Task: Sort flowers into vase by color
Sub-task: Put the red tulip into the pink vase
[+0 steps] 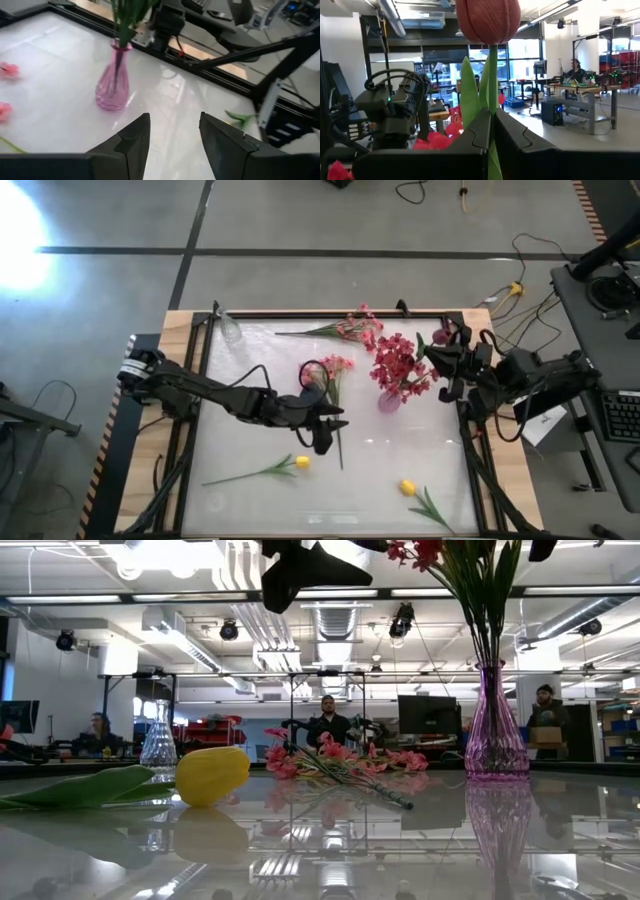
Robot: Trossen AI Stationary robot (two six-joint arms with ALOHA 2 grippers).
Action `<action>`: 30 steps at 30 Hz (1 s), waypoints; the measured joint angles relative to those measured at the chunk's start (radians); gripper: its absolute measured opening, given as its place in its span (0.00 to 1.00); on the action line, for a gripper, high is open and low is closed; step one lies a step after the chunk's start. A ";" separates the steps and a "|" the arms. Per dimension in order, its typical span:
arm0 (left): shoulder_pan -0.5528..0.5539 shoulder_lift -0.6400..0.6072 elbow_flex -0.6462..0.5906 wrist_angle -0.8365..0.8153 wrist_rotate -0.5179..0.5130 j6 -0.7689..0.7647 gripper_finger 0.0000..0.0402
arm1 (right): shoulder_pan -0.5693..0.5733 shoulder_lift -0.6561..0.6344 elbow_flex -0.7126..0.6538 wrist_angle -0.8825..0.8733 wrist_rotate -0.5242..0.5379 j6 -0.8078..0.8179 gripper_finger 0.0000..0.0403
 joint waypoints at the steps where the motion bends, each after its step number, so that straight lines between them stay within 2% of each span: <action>1: 0.003 0.000 0.000 -0.002 -0.006 0.007 0.40 | 0.000 -0.004 -0.007 0.001 -0.001 -0.002 0.03; 6: 0.025 0.000 0.000 -0.007 -0.015 0.016 0.40 | 0.000 -0.019 -0.025 -0.029 -0.049 0.003 0.03; 16: 0.060 -0.006 0.000 -0.009 0.021 0.017 0.40 | 0.000 -0.018 -0.027 -0.222 -0.052 0.040 0.03; 25: 0.067 -0.031 0.000 -0.127 0.021 -0.031 0.40 | 0.000 -0.018 -0.027 -0.396 -0.052 0.122 0.03; 30: 0.067 -0.035 0.000 -0.217 0.022 -0.127 0.40 | 0.000 -0.018 -0.024 -0.471 -0.052 0.175 0.13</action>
